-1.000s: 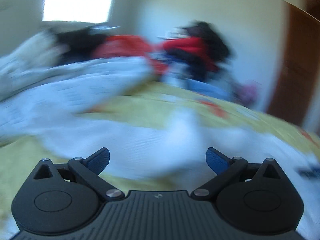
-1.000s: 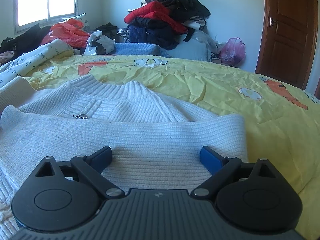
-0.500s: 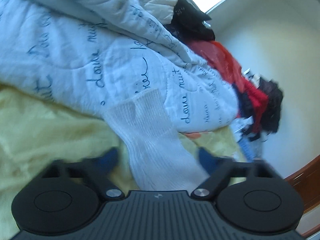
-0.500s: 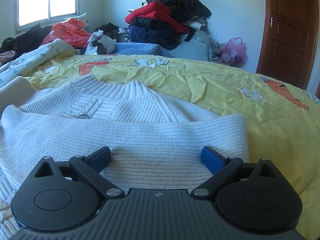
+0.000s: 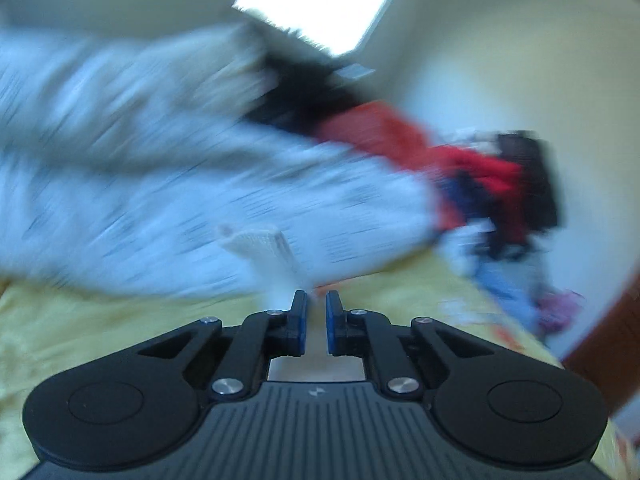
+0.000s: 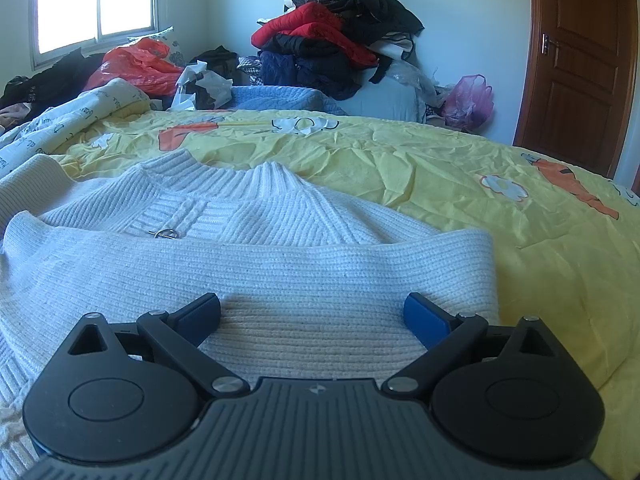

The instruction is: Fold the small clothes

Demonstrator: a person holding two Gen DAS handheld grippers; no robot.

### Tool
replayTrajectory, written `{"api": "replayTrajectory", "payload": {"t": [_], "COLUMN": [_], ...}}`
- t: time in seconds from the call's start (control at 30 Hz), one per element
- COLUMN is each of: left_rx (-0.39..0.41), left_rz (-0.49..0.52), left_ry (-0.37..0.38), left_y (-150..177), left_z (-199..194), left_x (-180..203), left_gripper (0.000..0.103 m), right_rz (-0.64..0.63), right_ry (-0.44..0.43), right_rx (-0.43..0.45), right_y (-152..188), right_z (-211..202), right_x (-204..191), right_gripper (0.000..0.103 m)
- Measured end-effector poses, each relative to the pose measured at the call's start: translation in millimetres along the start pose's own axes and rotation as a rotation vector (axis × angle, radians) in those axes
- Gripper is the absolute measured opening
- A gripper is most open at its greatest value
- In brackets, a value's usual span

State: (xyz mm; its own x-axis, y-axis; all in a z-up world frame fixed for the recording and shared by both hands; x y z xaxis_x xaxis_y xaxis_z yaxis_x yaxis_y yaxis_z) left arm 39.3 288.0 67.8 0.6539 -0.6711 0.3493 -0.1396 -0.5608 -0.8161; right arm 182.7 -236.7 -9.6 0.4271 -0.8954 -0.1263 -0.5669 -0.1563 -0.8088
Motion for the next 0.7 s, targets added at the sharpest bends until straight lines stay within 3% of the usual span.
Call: {"api": "replayTrajectory", "payload": {"t": [0.1, 0.17, 0.27, 0.33, 0.4, 0.5, 0.53, 0.6, 0.63, 0.7], "left_rx": [0.105, 0.124, 0.051, -0.022, -0.066, -0.123, -0.138, -0.136, -0.131, -0.105], "left_rz": [0.181, 0.346, 0.557, 0.693, 0.760, 0.708, 0.660, 0.514, 0.419, 0.166], "left_ry": [0.201, 0.349, 0.489, 0.519, 0.536, 0.508, 0.466, 0.359, 0.300, 0.175], "left_y": [20, 55, 123, 171, 196, 186, 171, 138, 121, 86], "left_z": [-53, -82, -105, -115, -121, -112, -103, -83, -73, -51], "left_x": [80, 136, 192, 213, 213, 184, 167, 129, 107, 49], "left_gripper": [0.009, 0.009, 0.009, 0.010, 0.010, 0.018, 0.031, 0.069, 0.098, 0.103], "right_rz": [0.004, 0.013, 0.026, 0.037, 0.051, 0.069, 0.074, 0.080, 0.079, 0.074], "right_ry": [-0.005, -0.012, -0.022, -0.031, -0.043, -0.061, -0.066, -0.073, -0.073, -0.070], "right_rx": [0.002, 0.005, 0.012, 0.017, 0.025, 0.037, 0.041, 0.046, 0.046, 0.045], "right_y": [0, 0, 0, -1, 0, 0, 0, 0, 0, 0], "right_z": [0, -1, -2, -2, -4, -6, -7, -8, -8, -7], "right_x": [1, 2, 4, 7, 9, 13, 14, 14, 14, 12], "right_gripper": [0.098, 0.098, 0.098, 0.098, 0.098, 0.098, 0.098, 0.099, 0.099, 0.099]}}
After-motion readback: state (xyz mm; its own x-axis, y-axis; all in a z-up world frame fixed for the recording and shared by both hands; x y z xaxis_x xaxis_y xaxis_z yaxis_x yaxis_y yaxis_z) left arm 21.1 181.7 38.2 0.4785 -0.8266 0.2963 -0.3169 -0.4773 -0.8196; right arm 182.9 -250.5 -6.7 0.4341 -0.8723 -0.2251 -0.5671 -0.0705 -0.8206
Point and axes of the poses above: each gripper's, at about its wrist camera, not at the fingertips, and z roughly the way its jaws point, x to its right, y to its underside, the point moved 1 cm from there along z, roughly the way its jaws point, and after that the axes turned 11 degrees about -y, right-handed, at the moved point
